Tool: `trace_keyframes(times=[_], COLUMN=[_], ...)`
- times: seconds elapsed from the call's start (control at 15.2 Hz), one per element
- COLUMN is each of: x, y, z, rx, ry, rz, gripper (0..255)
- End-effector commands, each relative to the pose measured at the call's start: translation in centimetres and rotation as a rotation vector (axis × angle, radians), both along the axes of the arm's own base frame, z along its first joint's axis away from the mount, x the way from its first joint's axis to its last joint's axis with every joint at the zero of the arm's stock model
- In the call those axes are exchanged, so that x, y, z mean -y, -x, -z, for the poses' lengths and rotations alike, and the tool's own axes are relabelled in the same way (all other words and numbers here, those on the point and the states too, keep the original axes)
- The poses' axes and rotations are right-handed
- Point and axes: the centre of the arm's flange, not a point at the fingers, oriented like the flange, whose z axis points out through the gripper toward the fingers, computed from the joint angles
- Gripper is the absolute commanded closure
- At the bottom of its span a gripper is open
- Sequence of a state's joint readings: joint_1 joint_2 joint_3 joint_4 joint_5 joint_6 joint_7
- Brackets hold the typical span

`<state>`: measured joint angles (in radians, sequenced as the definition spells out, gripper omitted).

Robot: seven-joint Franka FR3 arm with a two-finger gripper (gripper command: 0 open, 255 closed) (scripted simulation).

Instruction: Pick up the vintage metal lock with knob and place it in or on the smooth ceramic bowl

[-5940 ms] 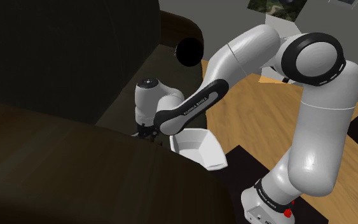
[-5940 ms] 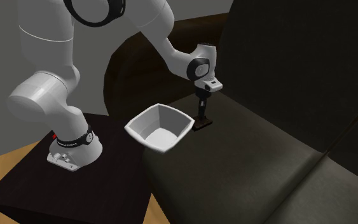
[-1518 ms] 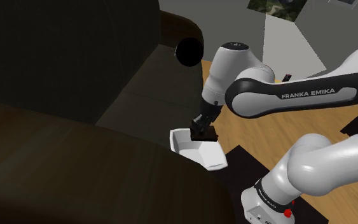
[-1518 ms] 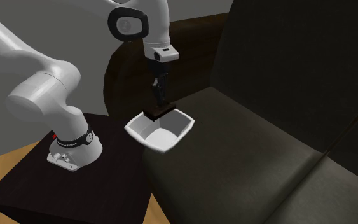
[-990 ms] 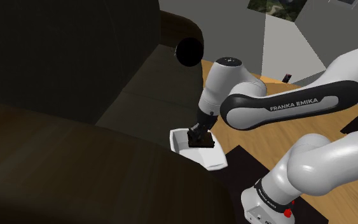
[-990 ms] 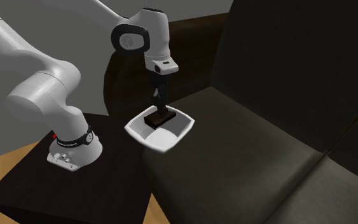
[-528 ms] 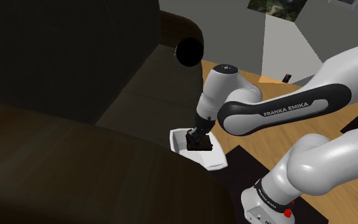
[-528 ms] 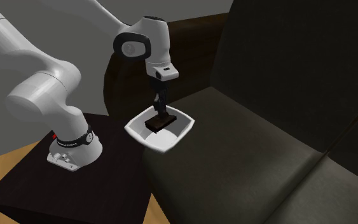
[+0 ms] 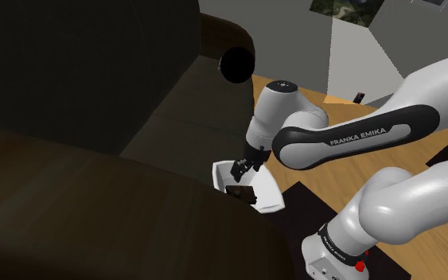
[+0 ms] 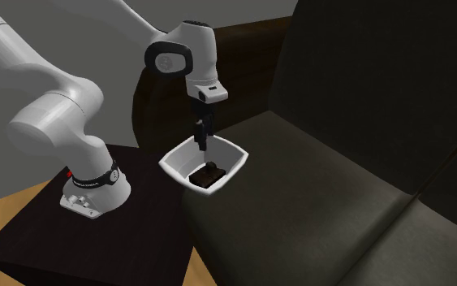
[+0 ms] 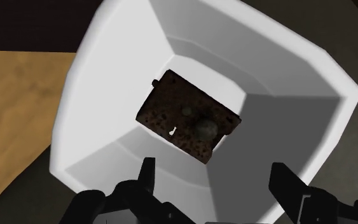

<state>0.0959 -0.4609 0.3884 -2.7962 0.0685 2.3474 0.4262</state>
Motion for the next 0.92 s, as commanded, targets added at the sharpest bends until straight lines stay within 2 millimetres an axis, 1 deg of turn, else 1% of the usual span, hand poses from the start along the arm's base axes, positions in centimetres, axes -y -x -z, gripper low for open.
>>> trace_keyframes(times=[0.0,0.07,0.26,0.33,0.86], x=[0.0,0.0,-0.5,-0.6,-0.6], y=[0.0,0.0,0.1,0.2,0.2], z=[0.0,0.0,-3.9,-5.0,-5.0], rx=[0.000,0.000,0.000,0.000,0.000], ry=[0.000,0.000,0.000,0.000,0.000], rz=[0.000,0.000,0.000,0.000,0.000], gripper=[0,0,0,0,0])
